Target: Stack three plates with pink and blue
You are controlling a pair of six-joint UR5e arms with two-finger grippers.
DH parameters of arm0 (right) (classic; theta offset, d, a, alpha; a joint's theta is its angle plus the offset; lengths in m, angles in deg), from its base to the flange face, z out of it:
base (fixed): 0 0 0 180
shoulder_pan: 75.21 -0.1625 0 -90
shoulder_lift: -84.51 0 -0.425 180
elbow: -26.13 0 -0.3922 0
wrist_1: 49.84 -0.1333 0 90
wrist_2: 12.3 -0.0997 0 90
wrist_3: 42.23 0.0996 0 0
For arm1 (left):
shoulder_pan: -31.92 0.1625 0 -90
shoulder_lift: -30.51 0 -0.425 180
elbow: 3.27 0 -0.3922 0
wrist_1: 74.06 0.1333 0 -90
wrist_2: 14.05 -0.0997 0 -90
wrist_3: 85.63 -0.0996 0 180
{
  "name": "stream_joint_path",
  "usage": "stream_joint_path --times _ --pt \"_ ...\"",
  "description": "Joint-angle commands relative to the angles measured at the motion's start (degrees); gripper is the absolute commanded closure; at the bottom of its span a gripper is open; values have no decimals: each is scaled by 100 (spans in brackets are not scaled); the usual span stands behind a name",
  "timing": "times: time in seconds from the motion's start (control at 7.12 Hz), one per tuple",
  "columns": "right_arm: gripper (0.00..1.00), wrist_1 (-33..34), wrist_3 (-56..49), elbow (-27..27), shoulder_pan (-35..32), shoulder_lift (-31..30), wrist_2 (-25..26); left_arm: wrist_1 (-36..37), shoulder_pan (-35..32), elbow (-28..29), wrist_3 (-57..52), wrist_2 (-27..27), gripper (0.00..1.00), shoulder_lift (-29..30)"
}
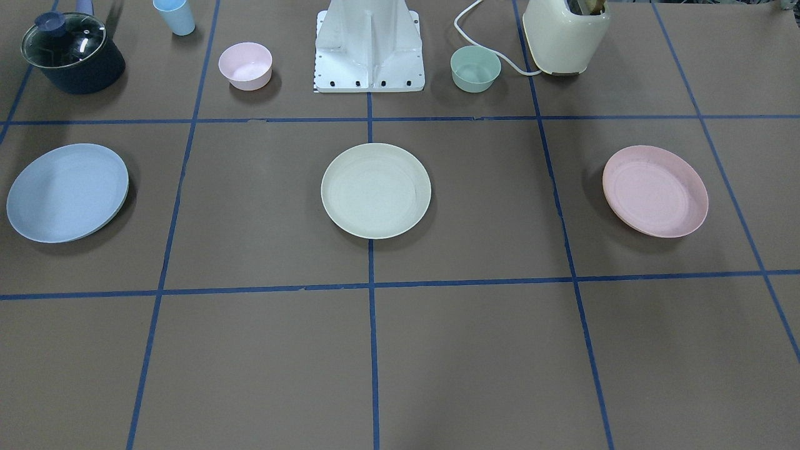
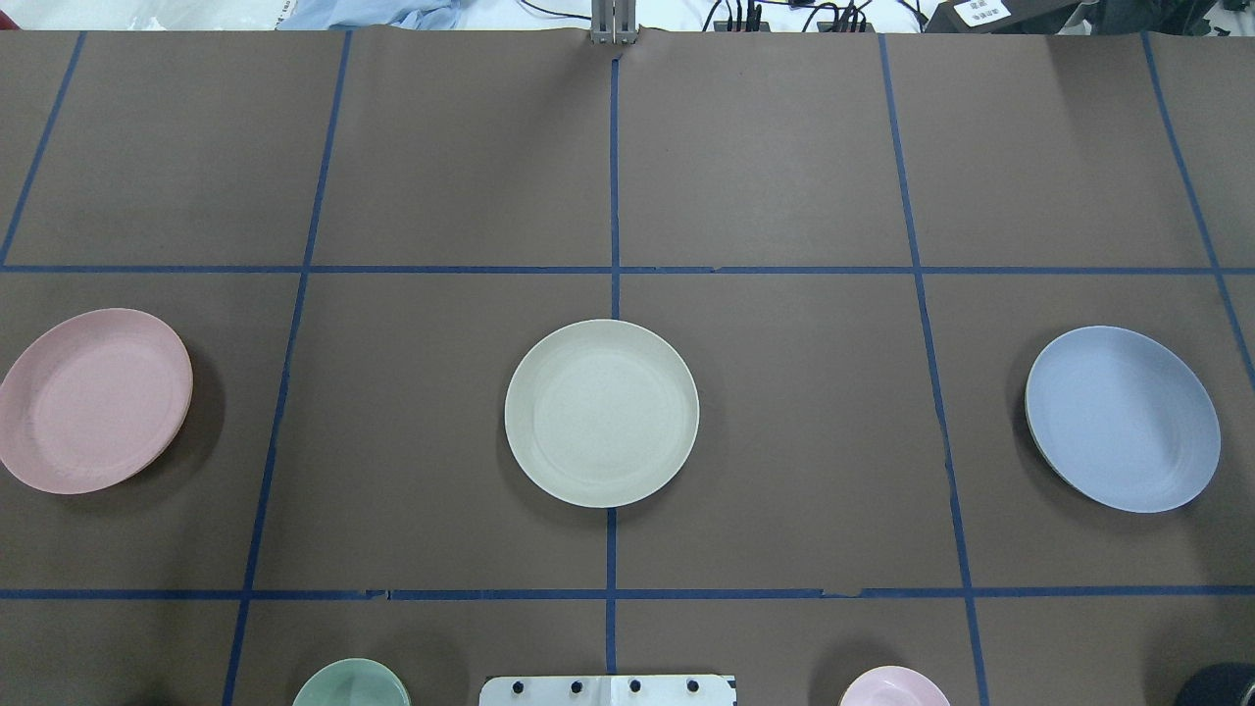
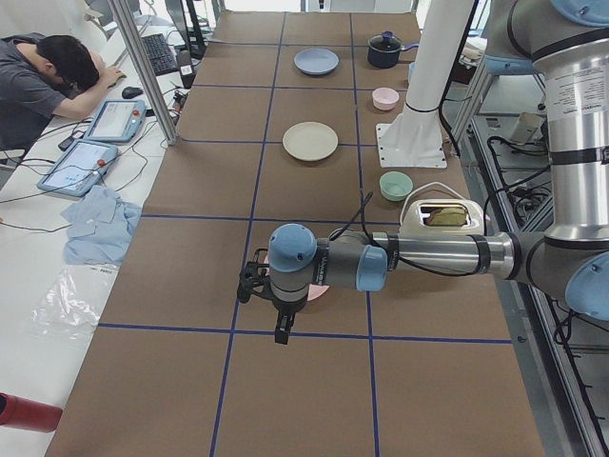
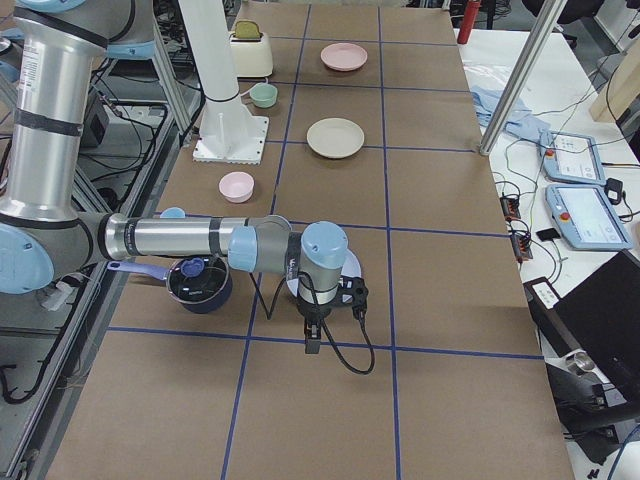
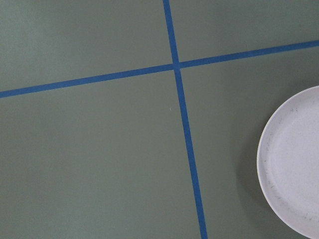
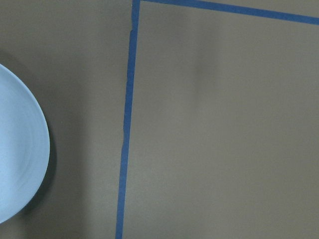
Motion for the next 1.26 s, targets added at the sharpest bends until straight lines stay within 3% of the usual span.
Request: stream_joint_path --times 0.0,0.42,0.84,1.12 --pt "0 1 5 -18 0 0 -9 5 6 -223 0 1 0 -32" --pt "0 1 22 -219 0 35 -211 -21 6 -322 17 -7 0 12" --pt "0 45 14 -449 79 158 -123 -592 -12 -148 52 123 0 -58" --pt "0 1 22 -615 158 245 -666 -619 -38 -216 35 107 0 55"
